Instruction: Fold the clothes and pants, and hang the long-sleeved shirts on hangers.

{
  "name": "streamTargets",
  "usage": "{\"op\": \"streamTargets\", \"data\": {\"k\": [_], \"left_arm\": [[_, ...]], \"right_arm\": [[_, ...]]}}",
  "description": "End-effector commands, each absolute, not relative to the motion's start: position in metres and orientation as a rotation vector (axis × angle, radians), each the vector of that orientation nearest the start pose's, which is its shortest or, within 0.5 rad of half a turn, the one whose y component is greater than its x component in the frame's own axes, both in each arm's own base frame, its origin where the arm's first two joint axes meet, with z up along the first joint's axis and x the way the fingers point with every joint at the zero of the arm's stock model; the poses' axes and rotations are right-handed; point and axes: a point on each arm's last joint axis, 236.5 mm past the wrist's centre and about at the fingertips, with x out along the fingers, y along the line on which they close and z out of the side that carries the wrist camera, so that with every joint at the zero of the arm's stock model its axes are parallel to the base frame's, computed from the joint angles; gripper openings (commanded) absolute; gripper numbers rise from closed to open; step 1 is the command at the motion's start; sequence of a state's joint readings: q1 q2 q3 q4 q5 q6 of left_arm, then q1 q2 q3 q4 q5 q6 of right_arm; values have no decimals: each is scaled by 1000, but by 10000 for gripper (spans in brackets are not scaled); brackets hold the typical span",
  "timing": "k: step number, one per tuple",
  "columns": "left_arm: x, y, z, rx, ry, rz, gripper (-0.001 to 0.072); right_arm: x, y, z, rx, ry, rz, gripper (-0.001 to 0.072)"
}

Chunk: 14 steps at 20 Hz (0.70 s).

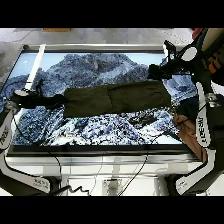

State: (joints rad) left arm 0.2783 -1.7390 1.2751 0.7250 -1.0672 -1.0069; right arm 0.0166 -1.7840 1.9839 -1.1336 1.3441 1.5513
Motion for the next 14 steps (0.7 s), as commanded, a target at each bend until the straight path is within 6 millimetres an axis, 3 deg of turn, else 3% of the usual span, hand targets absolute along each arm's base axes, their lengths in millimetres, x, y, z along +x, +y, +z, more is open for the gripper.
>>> {"op": "streamTargets", "data": {"k": [1,2,4,5,7,9,11,14], "left_arm": [[468,-53,-95,-530,1199,-456,690],[469,-63,-94,-498,1191,-480,629],[473,-80,-86,-460,1177,-516,170],[478,-85,-76,-441,1157,-530,20],[488,-90,-46,-403,1095,-551,17],[491,-93,-5,-382,1035,-571,16],[483,-96,41,-364,980,-594,16],[468,-98,99,-322,889,-605,17]], "right_arm": [[532,116,89,299,1102,360,31],[535,119,91,297,1085,362,31],[544,128,96,286,1036,372,31],[549,135,99,260,1006,391,31],[556,154,98,241,966,417,31],[560,179,79,235,980,443,30],[551,211,39,242,1070,470,30],[523,288,-28,285,1214,569,30]]}}
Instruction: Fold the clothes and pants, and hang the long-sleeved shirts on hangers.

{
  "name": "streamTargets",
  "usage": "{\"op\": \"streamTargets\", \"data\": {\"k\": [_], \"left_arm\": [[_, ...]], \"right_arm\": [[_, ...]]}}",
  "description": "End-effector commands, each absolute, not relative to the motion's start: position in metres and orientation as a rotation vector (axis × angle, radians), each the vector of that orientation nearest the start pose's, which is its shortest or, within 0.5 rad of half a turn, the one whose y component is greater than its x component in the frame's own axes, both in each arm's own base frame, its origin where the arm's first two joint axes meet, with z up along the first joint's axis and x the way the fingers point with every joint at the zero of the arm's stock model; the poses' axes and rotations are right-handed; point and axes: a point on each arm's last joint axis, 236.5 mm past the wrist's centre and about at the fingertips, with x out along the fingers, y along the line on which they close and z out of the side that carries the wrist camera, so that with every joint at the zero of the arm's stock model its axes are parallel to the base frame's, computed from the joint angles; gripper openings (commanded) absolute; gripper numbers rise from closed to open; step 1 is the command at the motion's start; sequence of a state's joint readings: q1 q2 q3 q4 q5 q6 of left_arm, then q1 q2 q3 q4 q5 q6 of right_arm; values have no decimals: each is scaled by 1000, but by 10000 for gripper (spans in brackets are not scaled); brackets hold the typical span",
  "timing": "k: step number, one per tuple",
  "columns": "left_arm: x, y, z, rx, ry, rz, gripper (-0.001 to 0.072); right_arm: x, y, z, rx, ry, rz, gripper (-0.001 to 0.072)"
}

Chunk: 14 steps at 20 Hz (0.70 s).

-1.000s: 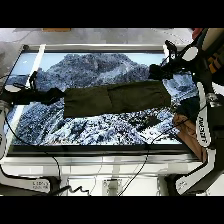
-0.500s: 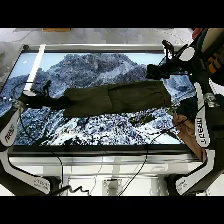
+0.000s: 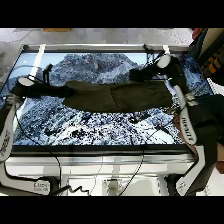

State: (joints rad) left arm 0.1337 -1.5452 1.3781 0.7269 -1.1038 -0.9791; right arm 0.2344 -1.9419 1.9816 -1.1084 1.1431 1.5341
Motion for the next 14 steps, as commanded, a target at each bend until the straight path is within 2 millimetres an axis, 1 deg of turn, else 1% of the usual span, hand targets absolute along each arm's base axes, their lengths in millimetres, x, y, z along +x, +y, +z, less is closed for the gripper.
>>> {"op": "streamTargets", "data": {"k": [1,3,4,5,6,7,8,9,10,11,12,13,14], "left_arm": [[465,-98,114,-309,859,-605,16],[459,-99,135,-288,816,-608,17],[457,-97,143,-282,798,-603,17],[456,-93,147,-279,787,-596,17],[456,-87,151,-281,777,-582,17],[458,-78,152,-287,772,-565,18],[459,-67,153,-295,765,-542,17],[460,-55,154,-304,758,-517,18],[461,-44,155,-312,751,-495,17],[461,-35,156,-318,746,-476,17],[459,-32,155,-321,754,-477,17],[454,-36,152,-322,775,-494,17],[446,-45,149,-316,807,-532,17]], "right_arm": [[510,316,-49,306,1257,604,30],[473,373,-88,347,1358,671,30],[453,401,-102,365,1394,710,29],[436,427,-108,393,1414,747,30],[422,452,-109,415,1411,784,30],[410,471,-109,409,1401,810,30],[401,484,-108,386,1380,827,30],[396,494,-107,379,1362,837,30],[394,500,-106,377,1350,842,30],[394,502,-106,378,1345,842,30],[397,500,-104,380,1342,839,30],[403,494,-101,387,1334,831,30],[414,486,-94,399,1318,820,30]]}}
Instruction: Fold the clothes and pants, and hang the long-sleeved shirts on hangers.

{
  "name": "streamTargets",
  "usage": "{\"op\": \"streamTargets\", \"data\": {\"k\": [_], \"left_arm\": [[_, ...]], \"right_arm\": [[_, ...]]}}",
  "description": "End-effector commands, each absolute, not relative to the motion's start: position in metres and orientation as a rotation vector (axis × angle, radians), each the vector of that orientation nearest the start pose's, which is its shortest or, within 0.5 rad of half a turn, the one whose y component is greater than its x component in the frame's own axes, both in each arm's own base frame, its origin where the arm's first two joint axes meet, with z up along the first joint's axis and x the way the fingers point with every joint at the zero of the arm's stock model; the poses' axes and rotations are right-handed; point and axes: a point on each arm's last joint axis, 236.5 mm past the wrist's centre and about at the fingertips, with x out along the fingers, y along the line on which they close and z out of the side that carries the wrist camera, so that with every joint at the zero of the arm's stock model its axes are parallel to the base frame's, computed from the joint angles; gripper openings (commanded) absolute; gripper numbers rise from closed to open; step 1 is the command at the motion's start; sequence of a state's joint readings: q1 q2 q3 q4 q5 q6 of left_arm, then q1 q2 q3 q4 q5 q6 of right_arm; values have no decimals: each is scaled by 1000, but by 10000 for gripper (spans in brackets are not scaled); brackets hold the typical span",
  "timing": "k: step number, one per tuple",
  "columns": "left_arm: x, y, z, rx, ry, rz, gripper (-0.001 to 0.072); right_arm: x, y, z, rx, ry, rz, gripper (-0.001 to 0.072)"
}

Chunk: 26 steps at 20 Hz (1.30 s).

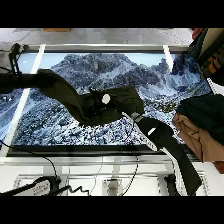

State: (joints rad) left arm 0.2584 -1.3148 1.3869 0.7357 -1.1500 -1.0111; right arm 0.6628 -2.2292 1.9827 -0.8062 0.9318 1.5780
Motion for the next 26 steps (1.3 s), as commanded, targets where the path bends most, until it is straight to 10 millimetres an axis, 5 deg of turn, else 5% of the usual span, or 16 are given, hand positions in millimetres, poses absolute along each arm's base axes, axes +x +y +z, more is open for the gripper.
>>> {"op": "streamTargets", "data": {"k": [1,6,9,12,15,19,20,22,24,26], "left_arm": [[438,-56,147,-311,839,-572,17],[428,-126,143,-248,867,-715,17],[432,-193,130,-206,853,-799,17],[449,-270,118,-188,759,-822,17],[461,-341,96,-223,678,-783,17],[467,-400,68,-284,589,-705,19],[464,-409,63,-279,584,-708,82],[455,-417,64,-271,588,-729,716],[457,-412,80,-275,563,-731,703],[465,-395,107,-282,517,-719,703]], "right_arm": [[427,476,-84,409,1297,807,29],[505,369,-8,301,1115,670,30],[538,297,45,286,1018,570,30],[548,241,91,316,964,512,31],[550,199,111,300,943,456,31],[553,162,108,299,965,395,31],[555,155,108,300,964,383,32],[559,137,104,271,961,344,118],[566,108,98,181,946,293,470],[571,68,94,166,949,212,483]]}}
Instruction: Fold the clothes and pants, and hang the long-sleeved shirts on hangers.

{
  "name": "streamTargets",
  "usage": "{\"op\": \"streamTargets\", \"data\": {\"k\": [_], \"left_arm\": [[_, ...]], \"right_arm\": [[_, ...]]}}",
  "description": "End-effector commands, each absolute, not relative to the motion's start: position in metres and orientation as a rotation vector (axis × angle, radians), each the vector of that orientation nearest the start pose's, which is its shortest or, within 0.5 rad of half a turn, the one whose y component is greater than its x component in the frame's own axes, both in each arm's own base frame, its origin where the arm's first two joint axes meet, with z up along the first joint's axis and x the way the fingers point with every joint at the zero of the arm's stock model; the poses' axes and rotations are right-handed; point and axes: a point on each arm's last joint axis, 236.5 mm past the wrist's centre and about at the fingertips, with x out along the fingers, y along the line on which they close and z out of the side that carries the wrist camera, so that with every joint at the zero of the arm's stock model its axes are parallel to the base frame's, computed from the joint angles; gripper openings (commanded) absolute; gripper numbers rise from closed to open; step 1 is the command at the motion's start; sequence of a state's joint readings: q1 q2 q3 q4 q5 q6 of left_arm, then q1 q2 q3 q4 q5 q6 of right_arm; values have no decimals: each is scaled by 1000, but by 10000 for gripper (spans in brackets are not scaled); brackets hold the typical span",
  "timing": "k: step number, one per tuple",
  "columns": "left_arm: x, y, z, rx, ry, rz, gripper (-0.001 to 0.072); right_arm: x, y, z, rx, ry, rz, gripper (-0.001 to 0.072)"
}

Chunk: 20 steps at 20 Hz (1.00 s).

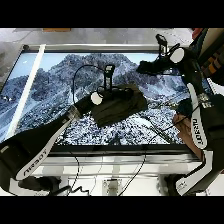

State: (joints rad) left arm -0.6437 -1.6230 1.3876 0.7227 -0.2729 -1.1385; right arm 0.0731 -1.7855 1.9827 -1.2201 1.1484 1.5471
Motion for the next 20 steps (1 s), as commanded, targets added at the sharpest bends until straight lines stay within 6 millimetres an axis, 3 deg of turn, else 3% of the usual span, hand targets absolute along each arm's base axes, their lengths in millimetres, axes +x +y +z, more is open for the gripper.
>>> {"op": "streamTargets", "data": {"k": [1,4,7,11,13,16,20], "left_arm": [[468,-384,120,-273,498,-714,703],[480,-346,150,-236,447,-683,702],[487,-322,159,-243,454,-661,702],[482,-318,145,-232,520,-682,702],[479,-320,142,-229,535,-692,702],[474,-322,138,-223,559,-707,702],[469,-324,133,-208,585,-722,702]], "right_arm": [[570,54,90,184,963,192,489],[558,37,57,272,1082,197,519],[548,77,16,382,1207,346,717],[539,117,-29,329,1304,406,716],[535,127,-46,269,1335,402,714],[533,129,-60,248,1363,377,710],[527,110,-87,291,1442,301,708]]}}
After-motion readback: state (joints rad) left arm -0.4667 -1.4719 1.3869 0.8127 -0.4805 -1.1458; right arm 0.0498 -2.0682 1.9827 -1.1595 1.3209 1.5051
